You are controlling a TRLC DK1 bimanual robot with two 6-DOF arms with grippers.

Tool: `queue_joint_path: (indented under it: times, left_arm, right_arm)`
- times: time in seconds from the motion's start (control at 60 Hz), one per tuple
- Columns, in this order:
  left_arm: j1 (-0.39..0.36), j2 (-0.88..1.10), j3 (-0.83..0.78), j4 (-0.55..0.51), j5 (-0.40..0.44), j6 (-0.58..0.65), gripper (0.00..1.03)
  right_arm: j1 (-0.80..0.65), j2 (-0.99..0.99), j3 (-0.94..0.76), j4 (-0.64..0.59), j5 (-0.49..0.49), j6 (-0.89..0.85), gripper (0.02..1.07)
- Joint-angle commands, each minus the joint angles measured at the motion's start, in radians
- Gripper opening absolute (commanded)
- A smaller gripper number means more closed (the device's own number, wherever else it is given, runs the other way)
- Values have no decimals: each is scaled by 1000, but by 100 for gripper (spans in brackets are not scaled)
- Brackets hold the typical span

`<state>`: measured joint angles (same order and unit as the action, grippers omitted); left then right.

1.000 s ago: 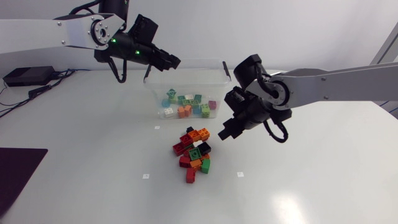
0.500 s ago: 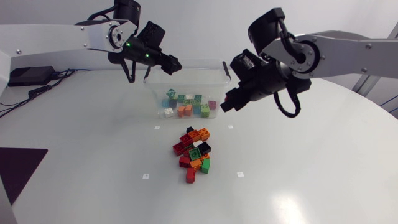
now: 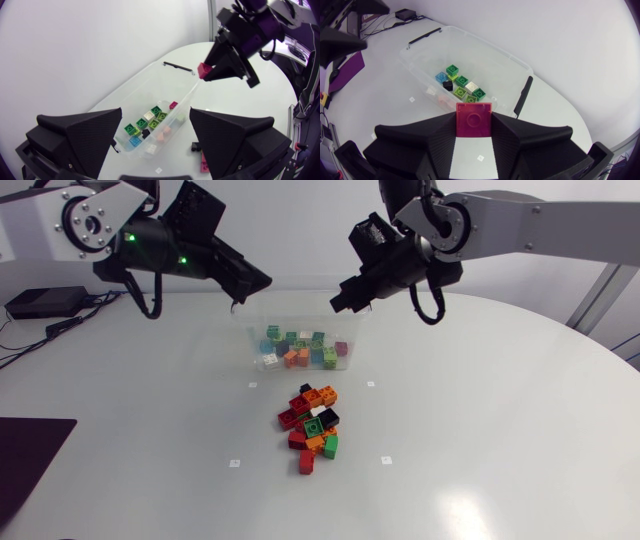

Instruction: Place the duplo bricks in the container

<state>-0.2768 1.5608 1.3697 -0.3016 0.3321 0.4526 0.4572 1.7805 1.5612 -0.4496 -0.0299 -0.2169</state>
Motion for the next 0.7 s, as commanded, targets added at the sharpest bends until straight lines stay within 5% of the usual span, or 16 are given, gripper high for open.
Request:
queue_joint_path:
  times: [0.0, 0.55, 0.683]
  left_arm:
    - [-21, -54, -89, -25, 10, 63, 95]
    - [-94, -59, -350, -33, 35, 239, 95]
    - [-107, -11, -347, -28, 35, 248, 95]
  right_arm:
    - [12, 54, 63, 14, -7, -12, 31]
    - [37, 281, 315, 23, -8, -13, 32]
    - [18, 367, 418, 12, -8, -13, 50]
